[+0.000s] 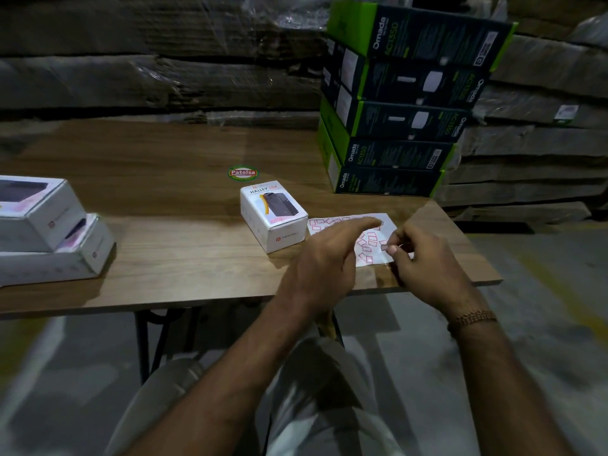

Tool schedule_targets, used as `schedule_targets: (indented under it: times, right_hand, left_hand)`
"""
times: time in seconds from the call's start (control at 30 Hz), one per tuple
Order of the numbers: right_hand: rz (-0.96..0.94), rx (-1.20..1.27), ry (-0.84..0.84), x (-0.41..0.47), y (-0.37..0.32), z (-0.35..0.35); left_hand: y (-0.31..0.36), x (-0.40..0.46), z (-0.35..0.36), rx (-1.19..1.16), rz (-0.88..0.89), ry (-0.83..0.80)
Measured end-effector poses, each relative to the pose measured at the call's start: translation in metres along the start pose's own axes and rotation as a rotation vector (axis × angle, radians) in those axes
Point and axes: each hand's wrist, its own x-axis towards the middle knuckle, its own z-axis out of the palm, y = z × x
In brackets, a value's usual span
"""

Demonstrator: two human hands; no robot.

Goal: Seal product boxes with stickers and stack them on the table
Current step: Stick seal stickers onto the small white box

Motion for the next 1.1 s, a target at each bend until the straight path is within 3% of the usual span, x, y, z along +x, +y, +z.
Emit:
schedule_targets:
  times: [0.13, 0.23, 0.3, 0.43, 0.57, 0.73, 1.1]
  right_hand:
    - [-0.013, 0.044, 0.079, -0.005, -0.013, 0.007]
    - [-0.042, 0.146, 0.114, -0.01, -0.031, 0.019]
    - [-0.031, 0.228, 0.124, -0.014, -0.045, 0.031]
    - [0.124, 0.511, 0.081, -0.019, -0.08, 0.063]
    - [0.352, 0.922, -0.076, -0.016, -0.115, 0.089]
    - [0.458, 1.131, -0.072, -0.007, -0.139, 0.107]
    - [0.505, 1.113, 0.007, 0.001, -0.139, 0.121]
  left_hand:
    - [0.007, 0.002, -0.034, 0.02, 0.111, 0.31]
    - [-0.02, 0.008, -0.062, 0.144, 0.018, 0.451]
    - [-0.044, 0.01, -0.076, 0.214, -0.112, 0.42]
    - [-0.079, 0.006, -0.078, 0.245, -0.357, 0.194]
    - [-0.098, -0.004, -0.072, 0.112, -0.314, 0.156]
    - [-0.104, -0.006, -0.071, 0.06, -0.291, 0.164]
    - [-0.112, -0.008, -0.067, 0.074, -0.264, 0.168]
